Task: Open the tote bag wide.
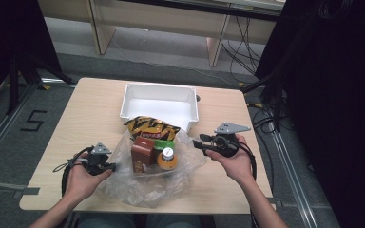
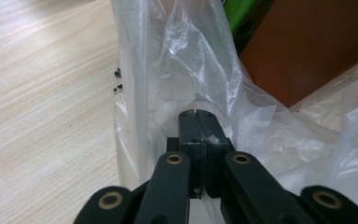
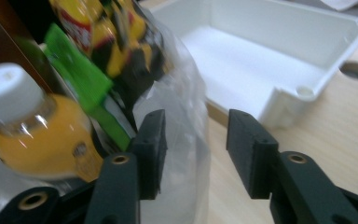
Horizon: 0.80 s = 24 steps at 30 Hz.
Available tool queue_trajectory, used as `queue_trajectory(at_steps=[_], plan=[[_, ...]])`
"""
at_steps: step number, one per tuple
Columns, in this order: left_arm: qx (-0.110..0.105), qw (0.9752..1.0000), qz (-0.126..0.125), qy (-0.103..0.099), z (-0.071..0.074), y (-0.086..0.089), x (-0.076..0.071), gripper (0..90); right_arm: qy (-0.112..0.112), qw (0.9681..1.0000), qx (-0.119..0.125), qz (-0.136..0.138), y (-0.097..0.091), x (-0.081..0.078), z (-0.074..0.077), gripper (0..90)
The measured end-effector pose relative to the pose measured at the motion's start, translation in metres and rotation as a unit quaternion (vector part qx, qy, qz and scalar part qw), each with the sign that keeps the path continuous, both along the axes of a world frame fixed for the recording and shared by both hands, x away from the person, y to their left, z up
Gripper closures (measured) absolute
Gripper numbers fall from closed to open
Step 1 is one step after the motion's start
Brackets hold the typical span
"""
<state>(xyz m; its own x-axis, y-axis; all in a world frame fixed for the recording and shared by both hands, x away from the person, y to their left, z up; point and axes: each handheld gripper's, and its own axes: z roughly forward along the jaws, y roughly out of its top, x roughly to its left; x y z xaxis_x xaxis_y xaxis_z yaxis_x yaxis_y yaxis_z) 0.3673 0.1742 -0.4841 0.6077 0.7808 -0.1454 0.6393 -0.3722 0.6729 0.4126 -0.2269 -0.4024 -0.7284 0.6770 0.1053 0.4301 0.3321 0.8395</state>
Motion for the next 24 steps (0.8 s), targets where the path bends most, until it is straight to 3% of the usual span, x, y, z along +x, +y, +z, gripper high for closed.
queue_trajectory(at_steps=[2, 6, 8, 10, 12, 13, 14, 15, 16, 18, 20, 21, 22, 24], plan=[[0.0, 1.0, -0.001, 0.0, 0.0, 0.0, 0.0, 89.7, -0.001, 1.0, 0.005, 0.009, 0.002, 0.001, 0.002, 56.8], [-0.005, 1.0, 0.003, 0.003, 0.001, 0.0, 0.0, 89.7, -0.023, 0.9995, 0.013, 0.018, 0.013, 0.008, 0.019, 53.9], [-0.004, 1.0, -0.001, -0.001, 0.001, 0.001, 0.0, 89.7, -0.015, 0.9991, 0.03, 0.025, 0.016, 0.004, 0.025, 52.4], [-0.003, 1.0, -0.003, -0.002, 0.002, 0.001, 0.0, 89.6, -0.038, 0.9983, 0.027, 0.033, 0.019, 0.002, 0.031, 51.8], [-0.002, 1.0, -0.001, -0.002, 0.002, 0.001, 0.0, 89.6, -0.041, 0.9982, 0.029, 0.033, 0.02, 0.0, 0.033, 51.7], [0.0, 1.0, -0.002, -0.003, 0.002, 0.0, 0.0, 89.6, -0.055, 0.9974, 0.025, 0.039, 0.019, -0.002, 0.043, 51.3], [0.0, 1.0, -0.005, 0.0, 0.003, 0.0, 0.0, 89.6, -0.053, 0.9978, 0.024, 0.034, 0.02, -0.003, 0.047, 51.3], [0.0, 1.0, -0.005, 0.0, 0.003, 0.0, 0.0, 89.6, -0.069, 0.9971, 0.016, 0.028, 0.02, -0.001, 0.048, 51.3], [-0.001, 1.0, -0.004, 0.0, 0.002, 0.0, 0.0, 89.6, -0.066, 0.9976, 0.012, 0.016, 0.021, 0.0, 0.049, 52.4], [0.002, 1.0, 0.0, -0.003, 0.002, 0.0, 0.0, 89.6, -0.055, 0.9983, -0.001, 0.016, 0.022, 0.008, 0.047, 52.4], [0.001, 1.0, -0.002, -0.004, 0.003, 0.001, 0.0, 89.6, -0.032, 0.9992, -0.012, 0.019, 0.027, 0.016, 0.039, 52.4], [0.0, 1.0, -0.001, -0.004, 0.003, 0.001, 0.0, 89.6, -0.036, 0.999, -0.019, 0.021, 0.029, 0.021, 0.035, 52.4], [-0.003, 1.0, -0.001, -0.004, 0.003, 0.001, 0.0, 89.6, -0.013, 0.9994, -0.029, 0.015, 0.032, 0.024, 0.029, 52.5], [-0.004, 1.0, 0.001, -0.006, 0.003, 0.002, 0.0, 89.6, -0.005, 0.9986, -0.048, 0.023, 0.032, 0.033, 0.018, 53.5]])
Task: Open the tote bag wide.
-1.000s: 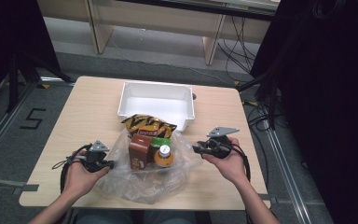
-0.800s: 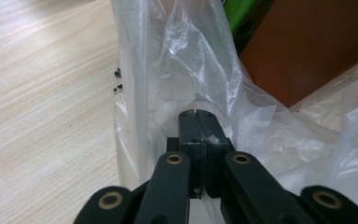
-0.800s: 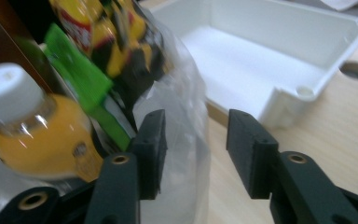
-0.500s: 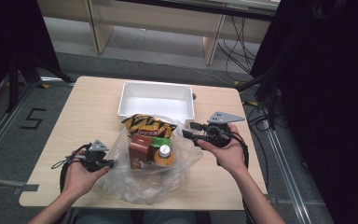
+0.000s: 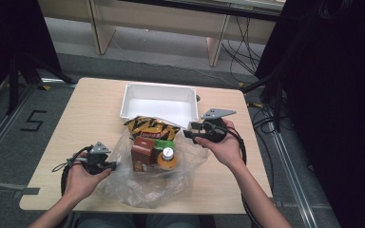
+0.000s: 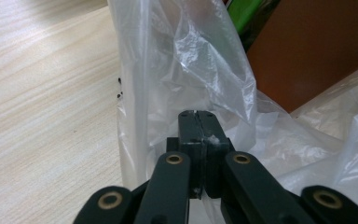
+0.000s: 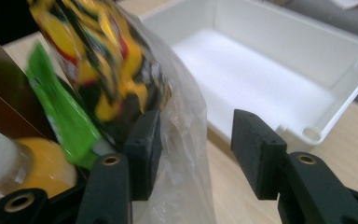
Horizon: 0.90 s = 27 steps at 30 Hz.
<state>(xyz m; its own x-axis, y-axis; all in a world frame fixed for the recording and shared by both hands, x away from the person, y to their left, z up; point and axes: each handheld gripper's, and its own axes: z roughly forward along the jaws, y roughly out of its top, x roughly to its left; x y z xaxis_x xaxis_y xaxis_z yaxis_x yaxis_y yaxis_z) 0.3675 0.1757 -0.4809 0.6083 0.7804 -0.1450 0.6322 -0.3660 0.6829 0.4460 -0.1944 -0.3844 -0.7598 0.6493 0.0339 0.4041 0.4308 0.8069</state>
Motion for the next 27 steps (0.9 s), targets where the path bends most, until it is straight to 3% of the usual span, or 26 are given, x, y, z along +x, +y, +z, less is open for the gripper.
queue_trajectory(at_steps=[3, 5, 6, 8, 10, 11, 15, 17, 18, 21, 24, 27], plan=[[-0.002, 1.0, 0.001, -0.002, 0.001, 0.001, 0.001, 89.5, 0.027, 0.9995, -0.01, -0.009, -0.001, 0.003, -0.011, 57.6], [0.004, 1.0, 0.0, -0.004, 0.003, 0.003, 0.001, 89.5, 0.032, 0.9993, -0.015, -0.008, -0.002, 0.004, -0.017, 59.0], [-0.005, 0.9999, 0.008, -0.006, 0.003, 0.002, 0.001, 89.5, 0.037, 0.9991, -0.018, -0.01, -0.002, 0.004, -0.02, 60.1], [-0.003, 1.0, 0.004, -0.008, 0.004, 0.003, 0.001, 89.4, 0.031, 0.999, -0.03, -0.011, -0.003, 0.005, -0.024, 65.0], [-0.003, 0.9999, 0.007, -0.012, 0.005, 0.003, 0.001, 89.4, 0.041, 0.9983, -0.04, -0.007, -0.003, 0.007, -0.029, 71.2], [-0.004, 0.9998, 0.011, -0.013, 0.004, 0.003, 0.001, 89.4, 0.045, 0.9984, -0.029, -0.016, -0.001, 0.006, -0.032, 73.4], [-0.004, 0.9998, 0.008, -0.015, 0.005, 0.005, 0.002, 89.3, 0.064, 0.9967, -0.049, -0.003, 0.0, 0.007, -0.042, 77.6], [-0.007, 0.9998, 0.008, -0.016, 0.005, 0.005, 0.003, 89.2, 0.052, 0.9979, -0.038, -0.006, 0.002, 0.008, -0.046, 77.6], [-0.006, 0.9997, 0.007, -0.021, 0.006, 0.006, 0.003, 89.1, 0.065, 0.9969, -0.043, -0.007, 0.0, 0.007, -0.041, 74.7], [-0.019, 0.9992, 0.018, -0.029, 0.007, 0.006, 0.003, 88.6, 0.05, 0.9983, -0.029, -0.008, 0.0, 0.006, -0.038, 63.9], [-0.032, 0.9986, 0.024, -0.033, 0.009, 0.006, 0.004, 82.6, 0.04, 0.9992, 0.003, -0.006, 0.002, 0.006, -0.034, 55.6], [-0.038, 0.9979, 0.031, -0.043, 0.013, 0.007, 0.003, 78.6, 0.055, 0.9983, 0.019, -0.004, 0.005, 0.005, -0.034, 52.0]])
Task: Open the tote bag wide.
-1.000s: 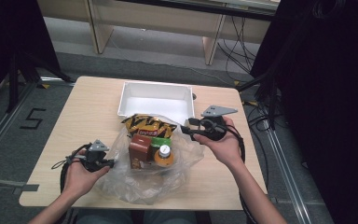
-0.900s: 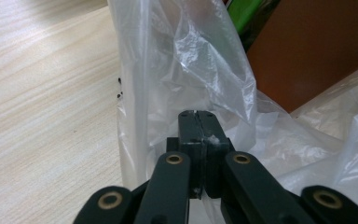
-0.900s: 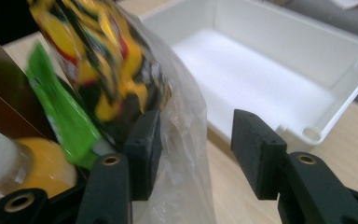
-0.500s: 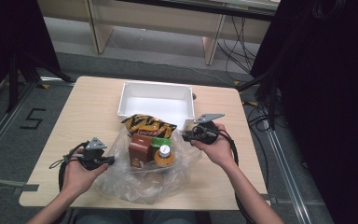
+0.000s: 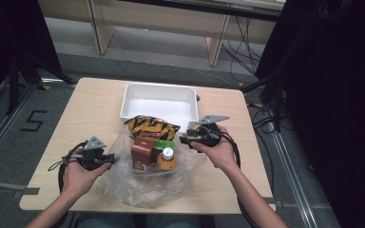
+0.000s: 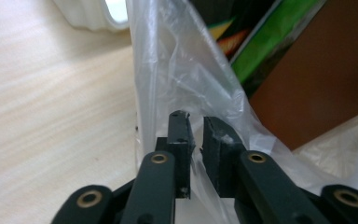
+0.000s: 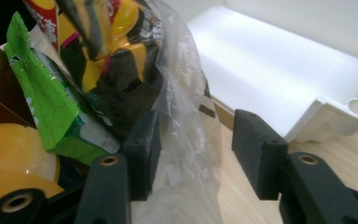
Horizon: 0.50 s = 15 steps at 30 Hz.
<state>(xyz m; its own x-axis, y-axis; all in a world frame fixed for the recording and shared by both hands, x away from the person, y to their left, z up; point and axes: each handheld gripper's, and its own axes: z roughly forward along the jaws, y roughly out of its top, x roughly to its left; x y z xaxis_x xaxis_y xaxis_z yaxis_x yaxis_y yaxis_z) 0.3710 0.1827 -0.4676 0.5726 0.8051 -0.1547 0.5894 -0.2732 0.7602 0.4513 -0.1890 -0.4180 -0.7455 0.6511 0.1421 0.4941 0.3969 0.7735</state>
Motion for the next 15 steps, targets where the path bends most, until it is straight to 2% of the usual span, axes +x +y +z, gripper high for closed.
queue_trajectory(at_steps=[1, 2, 3, 4, 5, 6, 7, 8, 11, 12, 13, 14, 15], plan=[[-0.002, 0.9999, 0.003, -0.013, 0.005, 0.002, 0.0, 76.2, -0.001, 1.0, -0.004, 0.006, 0.003, 0.002, -0.004, 52.8], [-0.004, 0.9996, 0.009, -0.027, 0.01, 0.004, -0.001, 73.5, 0.008, 0.9999, -0.006, 0.006, 0.004, 0.002, -0.005, 54.8], [-0.018, 0.9986, 0.022, -0.044, 0.012, 0.002, -0.001, 69.6, 0.004, 0.9999, -0.006, 0.01, 0.005, 0.003, -0.008, 57.0], [-0.018, 0.9986, 0.022, -0.044, 0.012, 0.002, -0.001, 65.3, 0.004, 0.9999, -0.006, 0.01, 0.005, 0.003, -0.008, 57.0], [-0.015, 0.9977, 0.026, -0.061, 0.016, 0.005, 0.0, 60.9, 0.013, 0.9995, -0.02, 0.021, 0.007, 0.004, -0.011, 65.0], [-0.019, 0.9965, 0.032, -0.075, 0.018, 0.005, 0.001, 58.1, 0.016, 0.9994, -0.022, 0.024, 0.008, 0.005, -0.013, 68.0], [-0.015, 0.9961, 0.031, -0.082, 0.019, 0.006, 0.002, 55.0, 0.014, 0.9996, -0.013, 0.02, 0.01, 0.004, -0.017, 72.4], [-0.013, 0.9957, 0.029, -0.087, 0.02, 0.007, 0.003, 53.2, 0.026, 0.999, -0.026, 0.026, 0.009, 0.004, -0.015, 74.6], [-0.013, 0.9957, 0.035, -0.085, 0.018, 0.008, 0.008, 48.7, 0.031, 0.9986, -0.029, 0.03, 0.01, 0.005, -0.015, 82.2], [-0.013, 0.9957, 0.035, -0.085, 0.018, 0.008, 0.008, 48.8, 0.031, 0.9986, -0.029, 0.03, 0.01, 0.005, -0.015, 82.2], [-0.007, 0.9964, 0.032, -0.078, 0.015, 0.008, 0.012, 49.9, 0.022, 0.9991, -0.024, 0.025, 0.01, 0.005, -0.016, 85.2], [0.007, 0.9973, 0.02, -0.07, 0.014, 0.011, 0.015, 51.7, 0.024, 0.999, -0.026, 0.026, 0.009, 0.006, -0.016, 86.3], [0.006, 0.9975, 0.019, -0.067, 0.012, 0.01, 0.017, 55.2, 0.033, 0.9989, -0.023, 0.026, 0.01, 0.005, -0.016, 86.5]])
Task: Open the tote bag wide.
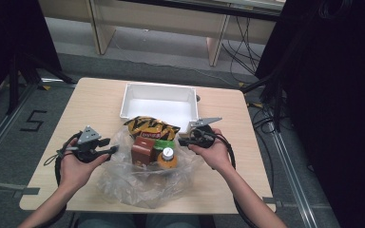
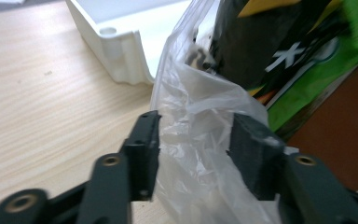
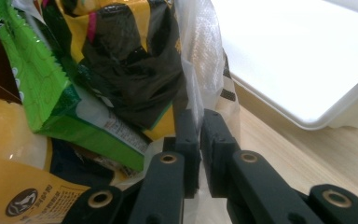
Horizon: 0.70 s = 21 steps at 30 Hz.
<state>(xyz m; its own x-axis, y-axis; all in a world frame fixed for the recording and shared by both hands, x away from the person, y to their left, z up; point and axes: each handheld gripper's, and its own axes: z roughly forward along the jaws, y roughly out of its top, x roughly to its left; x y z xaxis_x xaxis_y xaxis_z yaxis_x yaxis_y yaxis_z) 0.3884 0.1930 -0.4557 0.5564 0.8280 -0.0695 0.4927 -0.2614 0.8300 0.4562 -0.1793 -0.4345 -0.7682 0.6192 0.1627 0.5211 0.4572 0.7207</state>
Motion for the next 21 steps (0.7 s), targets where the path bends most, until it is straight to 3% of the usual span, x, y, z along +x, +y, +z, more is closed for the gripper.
queue_trajectory(at_steps=[1, 2, 4, 6, 7, 9, 10, 17, 18, 19, 21], plan=[[-0.006, 1.0, -0.001, 0.0, -0.002, -0.001, 0.003, 60.6, -0.003, 1.0, -0.004, 0.0, -0.001, 0.001, 0.0, 86.5], [-0.006, 1.0, -0.006, 0.003, -0.004, -0.001, 0.005, 63.8, 0.008, 1.0, 0.002, -0.006, 0.0, 0.0, 0.0, 86.5], [0.008, 0.9997, -0.021, 0.011, -0.005, 0.001, 0.008, 69.4, -0.003, 1.0, 0.005, -0.007, -0.001, 0.001, -0.001, 86.5], [-0.013, 0.9996, -0.016, 0.019, -0.008, -0.003, 0.011, 74.7, -0.002, 0.9999, 0.001, -0.012, -0.003, 0.001, 0.0, 87.0], [0.003, 0.9993, -0.027, 0.024, -0.008, -0.001, 0.012, 78.6, -0.008, 0.9999, 0.0, -0.014, -0.004, 0.002, -0.001, 87.7], [0.006, 0.9992, -0.029, 0.028, -0.009, -0.003, 0.012, 81.1, -0.011, 0.9998, 0.002, -0.016, -0.004, 0.003, -0.001, 87.9], [0.008, 0.9988, -0.032, 0.035, -0.011, -0.004, 0.013, 86.8, -0.008, 0.9997, 0.001, -0.024, -0.004, 0.002, -0.001, 88.4], [0.026, 0.9971, -0.041, 0.059, -0.016, -0.01, 0.018, 89.8, -0.004, 0.9991, -0.018, -0.038, -0.004, 0.001, -0.005, 89.8], [0.034, 0.9969, -0.038, 0.06, -0.02, -0.012, 0.02, 89.8, -0.019, 0.9984, -0.027, -0.046, -0.005, 0.004, -0.011, 90.0], [0.034, 0.9969, -0.038, 0.06, -0.02, -0.012, 0.02, 89.8, -0.019, 0.9984, -0.027, -0.046, -0.005, 0.004, -0.011, 90.0], [0.045, 0.9966, -0.031, 0.062, -0.024, -0.012, 0.022, 89.8, 0.002, 0.9973, -0.043, -0.059, -0.005, 0.004, -0.015, 90.0]])
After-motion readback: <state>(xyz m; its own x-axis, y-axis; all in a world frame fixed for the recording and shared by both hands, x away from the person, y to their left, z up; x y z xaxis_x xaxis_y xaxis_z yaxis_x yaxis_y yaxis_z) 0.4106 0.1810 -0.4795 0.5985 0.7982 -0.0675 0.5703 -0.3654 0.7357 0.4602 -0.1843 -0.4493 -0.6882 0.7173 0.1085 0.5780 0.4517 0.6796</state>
